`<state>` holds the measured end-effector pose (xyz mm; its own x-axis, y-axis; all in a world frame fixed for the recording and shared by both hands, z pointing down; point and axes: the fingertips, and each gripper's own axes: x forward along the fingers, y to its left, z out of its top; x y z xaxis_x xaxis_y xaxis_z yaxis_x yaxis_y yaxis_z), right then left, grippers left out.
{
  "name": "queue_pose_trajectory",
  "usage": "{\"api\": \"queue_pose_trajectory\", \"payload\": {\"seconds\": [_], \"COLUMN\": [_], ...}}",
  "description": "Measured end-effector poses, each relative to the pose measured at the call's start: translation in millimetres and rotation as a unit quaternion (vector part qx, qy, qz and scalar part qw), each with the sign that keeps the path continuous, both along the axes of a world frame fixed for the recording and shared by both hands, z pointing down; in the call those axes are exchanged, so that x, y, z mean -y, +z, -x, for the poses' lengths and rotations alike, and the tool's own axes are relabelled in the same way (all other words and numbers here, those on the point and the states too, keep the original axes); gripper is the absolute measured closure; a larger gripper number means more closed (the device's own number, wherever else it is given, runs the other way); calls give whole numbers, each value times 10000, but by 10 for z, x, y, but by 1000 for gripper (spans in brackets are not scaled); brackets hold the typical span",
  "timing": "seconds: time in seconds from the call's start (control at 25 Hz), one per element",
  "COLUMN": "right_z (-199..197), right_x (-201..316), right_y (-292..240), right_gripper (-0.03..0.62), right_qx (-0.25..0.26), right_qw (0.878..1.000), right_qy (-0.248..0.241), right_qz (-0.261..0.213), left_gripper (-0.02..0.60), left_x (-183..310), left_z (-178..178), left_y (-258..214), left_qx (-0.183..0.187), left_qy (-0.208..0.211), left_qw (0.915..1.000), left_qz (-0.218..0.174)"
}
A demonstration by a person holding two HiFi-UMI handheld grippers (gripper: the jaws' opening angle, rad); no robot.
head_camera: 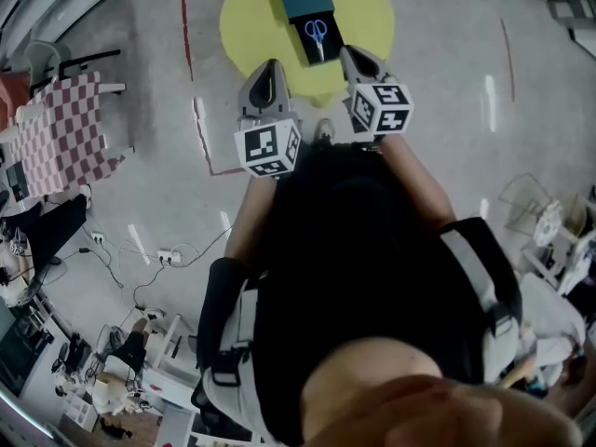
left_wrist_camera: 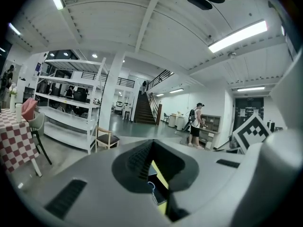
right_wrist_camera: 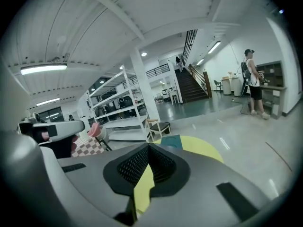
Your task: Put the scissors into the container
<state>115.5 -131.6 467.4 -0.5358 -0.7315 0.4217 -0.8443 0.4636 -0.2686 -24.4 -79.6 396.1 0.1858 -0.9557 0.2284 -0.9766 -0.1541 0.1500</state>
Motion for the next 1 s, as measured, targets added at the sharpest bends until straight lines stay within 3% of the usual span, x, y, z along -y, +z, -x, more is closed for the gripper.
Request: {"api": "queue_pose_trajectory", "payload": {"seconds": [0.52, 1.0], "right_z": [154, 273], "right_x": [-436, -541], "right_y": [-540, -577], "right_gripper": [594, 595], "right_qx": [145, 183], "right_qw": [9991, 9985], "right_qy": [-36, 132], "right_qz": [-392, -490], "left_gripper": [584, 584], "left_x": [-37, -44], "left_z": [109, 212], "left_y": [-113, -89], "left_qx": [-68, -45], "left_qy": [213, 423], "left_qw": [9997, 9990], "left_qz": [-107, -146]}}
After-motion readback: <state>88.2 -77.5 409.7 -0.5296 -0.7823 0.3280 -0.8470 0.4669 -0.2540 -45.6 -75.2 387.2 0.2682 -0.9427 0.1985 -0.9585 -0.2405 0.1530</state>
